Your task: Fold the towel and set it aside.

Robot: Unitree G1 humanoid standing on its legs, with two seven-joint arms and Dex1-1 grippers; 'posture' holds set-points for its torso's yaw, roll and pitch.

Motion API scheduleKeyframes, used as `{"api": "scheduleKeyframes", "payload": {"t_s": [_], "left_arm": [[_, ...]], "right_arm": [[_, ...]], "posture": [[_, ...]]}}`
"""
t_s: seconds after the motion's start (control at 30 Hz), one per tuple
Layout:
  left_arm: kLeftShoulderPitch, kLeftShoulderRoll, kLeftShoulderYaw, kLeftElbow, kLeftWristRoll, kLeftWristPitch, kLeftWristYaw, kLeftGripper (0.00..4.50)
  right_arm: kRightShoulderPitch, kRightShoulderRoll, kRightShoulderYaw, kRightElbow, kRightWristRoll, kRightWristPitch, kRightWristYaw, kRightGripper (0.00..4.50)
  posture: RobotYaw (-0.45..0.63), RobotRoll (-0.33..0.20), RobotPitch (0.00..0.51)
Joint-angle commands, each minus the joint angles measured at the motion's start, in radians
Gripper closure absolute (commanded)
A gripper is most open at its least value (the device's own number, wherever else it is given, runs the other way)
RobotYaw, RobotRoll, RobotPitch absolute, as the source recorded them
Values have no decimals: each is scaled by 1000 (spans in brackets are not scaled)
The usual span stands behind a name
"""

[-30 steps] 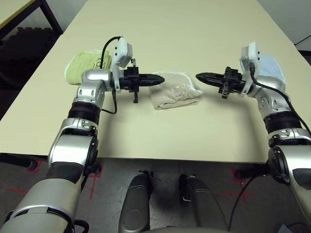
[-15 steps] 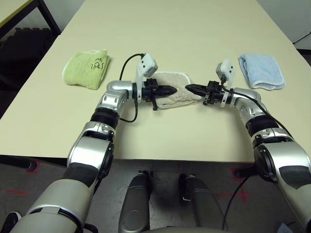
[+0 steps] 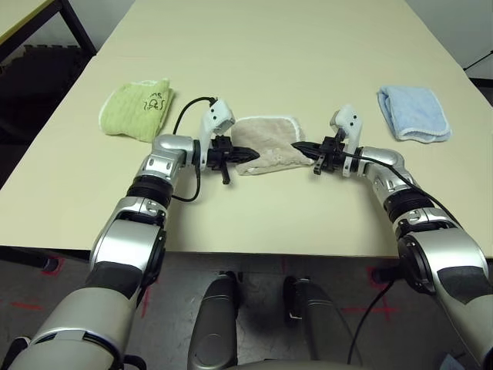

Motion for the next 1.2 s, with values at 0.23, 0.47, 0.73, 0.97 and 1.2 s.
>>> {"api": "scheduleKeyframes", "payload": {"t_s": [0.23, 0.47, 0.73, 0.97, 1.2], "left_arm": [[-22, 42, -3, 92, 57, -46, 8, 4462], [-103, 32, 84, 62, -31, -12, -16, 4462], [-211, -30, 206, -6, -167, 189, 0, 4462], [-155, -69, 157, 30, -95, 151, 112, 4462], [-103, -77, 133, 91, -39, 113, 215, 4462]], "right_arm": [[66, -50, 12, -25, -18, 23, 13, 4500], [-10, -50, -55, -71, 71, 47, 33, 4500], [-123, 3, -90, -33, 75, 23, -104, 4500], [-170, 85, -50, 53, -12, -9, -308, 4500], [-161, 119, -34, 118, -54, -10, -372, 4500]], "posture": [[116, 0, 190], [118, 0, 187], [126, 0, 179], [125, 0, 178], [121, 0, 180]]}}
